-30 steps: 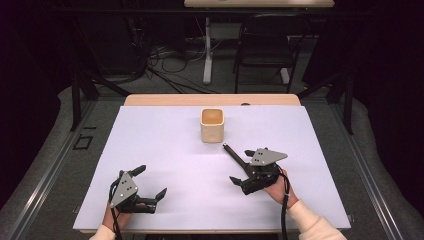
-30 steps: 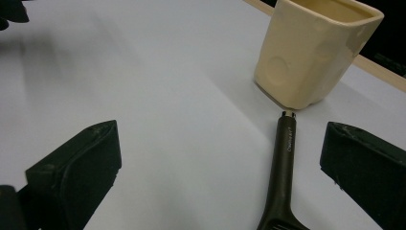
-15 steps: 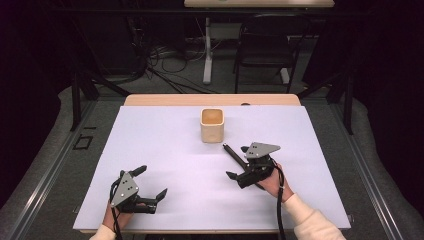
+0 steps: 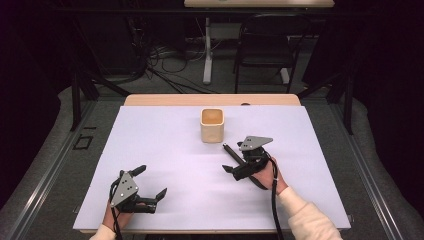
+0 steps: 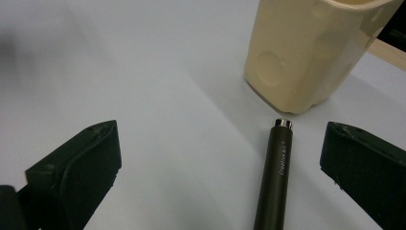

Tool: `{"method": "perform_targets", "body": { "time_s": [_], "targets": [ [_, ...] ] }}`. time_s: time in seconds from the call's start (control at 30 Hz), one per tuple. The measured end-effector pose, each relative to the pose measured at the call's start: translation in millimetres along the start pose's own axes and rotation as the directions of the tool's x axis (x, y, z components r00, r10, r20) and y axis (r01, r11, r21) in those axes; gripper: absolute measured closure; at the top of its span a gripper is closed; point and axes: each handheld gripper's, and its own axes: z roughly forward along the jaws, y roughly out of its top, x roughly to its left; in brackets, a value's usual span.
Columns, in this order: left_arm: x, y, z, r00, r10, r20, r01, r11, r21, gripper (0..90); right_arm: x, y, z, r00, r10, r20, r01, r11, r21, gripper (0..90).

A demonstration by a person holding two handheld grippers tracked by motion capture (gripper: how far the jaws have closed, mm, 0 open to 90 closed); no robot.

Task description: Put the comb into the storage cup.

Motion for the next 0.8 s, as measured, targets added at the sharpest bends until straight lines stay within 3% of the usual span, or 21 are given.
{"method": "perform_targets", "body": {
  "time_s": [0.53, 0.57, 0.7, 0.73, 0.77, 0.8],
  "targets": [
    [-0.8, 0.1, 0.5, 1.0000, -0.001, 0.004, 0.001, 1.0000, 0.007, 0.0, -10.4, 5.3, 13.0, 0.9998, 0.021, 0.000, -0.021, 1.000, 0.016, 2.5],
    [-0.4, 0.1, 0.4, 1.0000, 0.001, 0.001, -0.001, 1.0000, 0.006, 0.0, -13.0, 5.2, 13.2, 0.9996, 0.028, 0.005, -0.028, 1.000, 0.015, 12.5],
    [-0.4, 0.0, 0.6, 1.0000, -0.002, 0.003, 0.002, 1.0000, 0.005, 0.0, -17.4, 4.6, 14.8, 0.9985, 0.055, 0.010, -0.055, 0.998, 0.023, 22.6],
    [-0.6, 0.1, 0.8, 1.0000, 0.000, 0.005, 0.000, 1.0000, 0.007, 0.0, -20.4, 4.4, 16.0, 0.9977, 0.066, 0.016, -0.066, 0.998, 0.021, 32.5],
    [-0.6, 0.1, 0.8, 1.0000, 0.000, 0.005, 0.000, 1.0000, 0.007, 0.0, -20.4, 4.4, 16.0, 0.9977, 0.066, 0.016, -0.066, 0.998, 0.021, 32.5],
    [-0.6, 0.0, 0.7, 1.0000, -0.001, 0.003, 0.001, 1.0000, 0.006, 0.0, -22.5, 4.6, 17.1, 0.9975, 0.062, 0.035, -0.063, 0.998, 0.020, 52.0]
  ]
}}
